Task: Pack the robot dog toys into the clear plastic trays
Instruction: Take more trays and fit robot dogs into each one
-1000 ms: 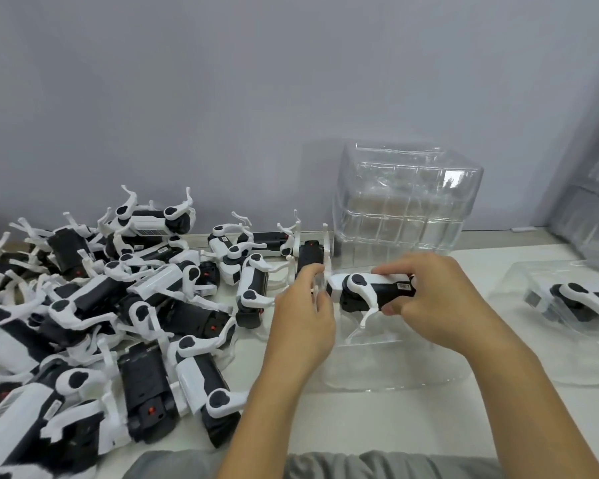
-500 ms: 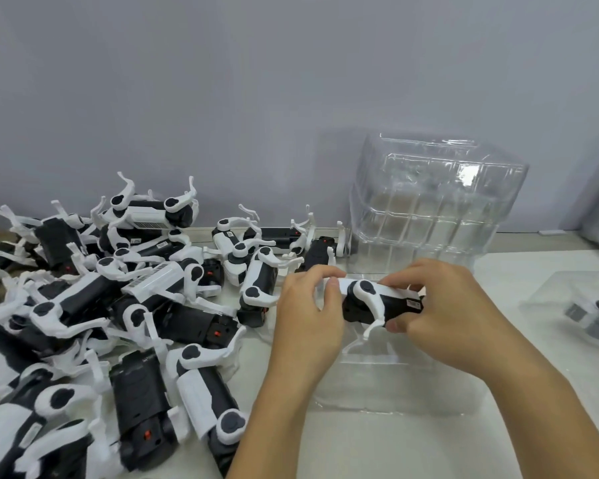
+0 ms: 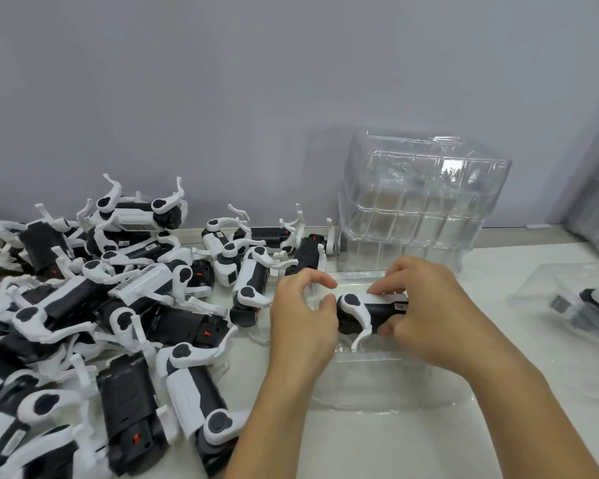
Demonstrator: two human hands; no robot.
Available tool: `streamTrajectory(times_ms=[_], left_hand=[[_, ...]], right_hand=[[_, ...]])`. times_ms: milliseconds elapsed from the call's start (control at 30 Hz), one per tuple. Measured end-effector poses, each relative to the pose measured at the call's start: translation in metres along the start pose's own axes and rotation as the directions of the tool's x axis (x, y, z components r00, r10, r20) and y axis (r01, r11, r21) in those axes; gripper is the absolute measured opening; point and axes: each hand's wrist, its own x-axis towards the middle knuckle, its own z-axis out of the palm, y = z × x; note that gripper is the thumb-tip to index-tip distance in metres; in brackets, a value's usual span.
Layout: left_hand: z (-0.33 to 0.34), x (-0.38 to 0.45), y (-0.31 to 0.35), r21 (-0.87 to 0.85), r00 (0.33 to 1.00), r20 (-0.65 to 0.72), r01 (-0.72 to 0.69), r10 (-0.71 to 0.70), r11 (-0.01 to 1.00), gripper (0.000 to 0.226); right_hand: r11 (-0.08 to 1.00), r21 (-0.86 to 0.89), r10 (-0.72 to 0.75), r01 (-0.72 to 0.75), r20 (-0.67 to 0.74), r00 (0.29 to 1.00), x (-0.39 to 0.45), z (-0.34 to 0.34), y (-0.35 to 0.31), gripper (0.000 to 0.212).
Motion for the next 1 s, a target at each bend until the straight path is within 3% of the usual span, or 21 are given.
streamTrajectory(times_ms=[200, 400, 600, 833, 1000], left_hand=[[-0.006, 0.005, -0.002, 0.023, 1.000, 0.001, 0.011, -0.011, 1.000, 0.025], [-0.005, 0.008, -0.005, 0.164, 1.000, -0.023, -0.005, 0.009, 0.986, 0.031], [-0.007, 0.005, 0.000, 0.159, 1.000, 0.027, -0.012, 0.008, 0.987, 0.035], [-0.004, 0.003, 0.005, 0.235, 0.995, 0.088, 0.019, -0.041, 0.972, 0.007], [-0.007, 0.003, 0.007, 0.260, 0.987, 0.145, 0.035, -0.075, 0.965, 0.006]], right_hand=[[1.000, 0.028, 0.003, -0.003, 0.013, 1.000, 0.000, -0.001, -0.003, 0.031], [1.000, -0.018, 0.021, -0.020, 0.043, 0.999, 0.002, 0.002, -0.003, 0.029], [0.990, 0.062, 0.127, -0.123, -0.062, 0.990, -0.006, -0.031, 0.024, 0.020], [0.955, 0.161, 0.266, -0.249, -0.094, 0.959, -0.006, -0.025, 0.034, 0.017], [0.950, 0.178, 0.269, -0.255, -0.056, 0.962, -0.007, -0.027, 0.038, 0.015]])
